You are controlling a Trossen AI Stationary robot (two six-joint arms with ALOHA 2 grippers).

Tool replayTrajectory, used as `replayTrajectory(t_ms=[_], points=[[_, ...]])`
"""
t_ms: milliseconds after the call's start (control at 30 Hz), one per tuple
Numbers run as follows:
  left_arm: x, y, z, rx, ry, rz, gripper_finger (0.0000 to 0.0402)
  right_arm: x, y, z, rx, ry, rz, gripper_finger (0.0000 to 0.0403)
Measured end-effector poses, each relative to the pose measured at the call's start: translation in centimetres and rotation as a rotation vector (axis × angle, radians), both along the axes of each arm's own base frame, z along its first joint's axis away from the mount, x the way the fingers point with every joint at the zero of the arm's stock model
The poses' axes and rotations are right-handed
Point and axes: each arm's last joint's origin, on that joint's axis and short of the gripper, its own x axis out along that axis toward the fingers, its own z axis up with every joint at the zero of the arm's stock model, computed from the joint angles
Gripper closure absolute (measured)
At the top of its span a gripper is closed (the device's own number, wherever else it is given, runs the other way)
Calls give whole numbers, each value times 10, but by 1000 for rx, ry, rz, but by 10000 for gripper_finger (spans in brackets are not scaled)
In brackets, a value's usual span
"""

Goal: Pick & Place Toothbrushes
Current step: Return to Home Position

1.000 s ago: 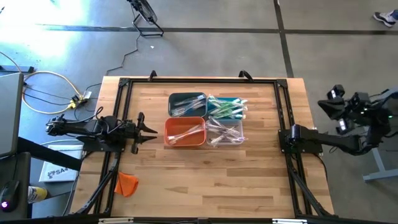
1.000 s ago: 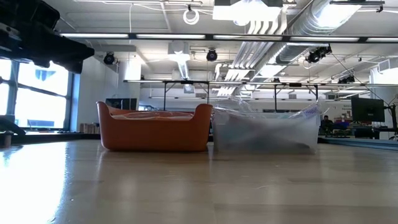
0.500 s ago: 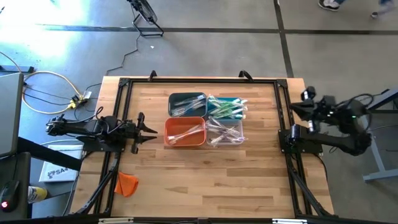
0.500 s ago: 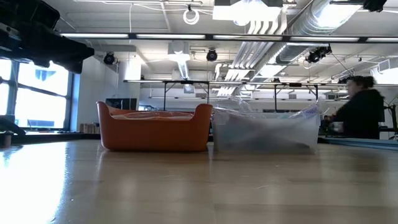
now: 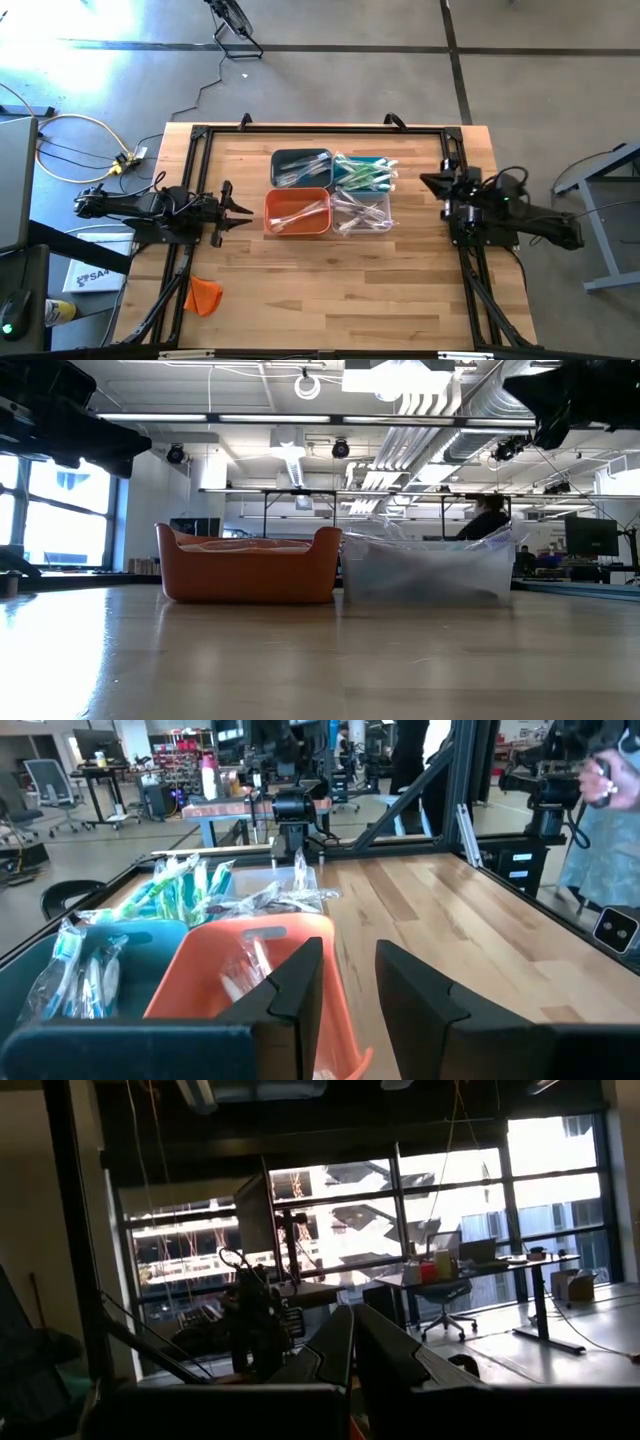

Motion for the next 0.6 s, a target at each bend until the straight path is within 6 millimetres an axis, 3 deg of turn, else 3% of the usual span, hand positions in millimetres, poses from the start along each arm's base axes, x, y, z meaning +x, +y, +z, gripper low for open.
replayTrajectory(t_ms=[200,600], points=[[0,0,0,0,1,0,311,12,-3,-38,29,14,-7,396],[0,0,0,0,1,0,311,15,-3,-48,-8,131,1,396]])
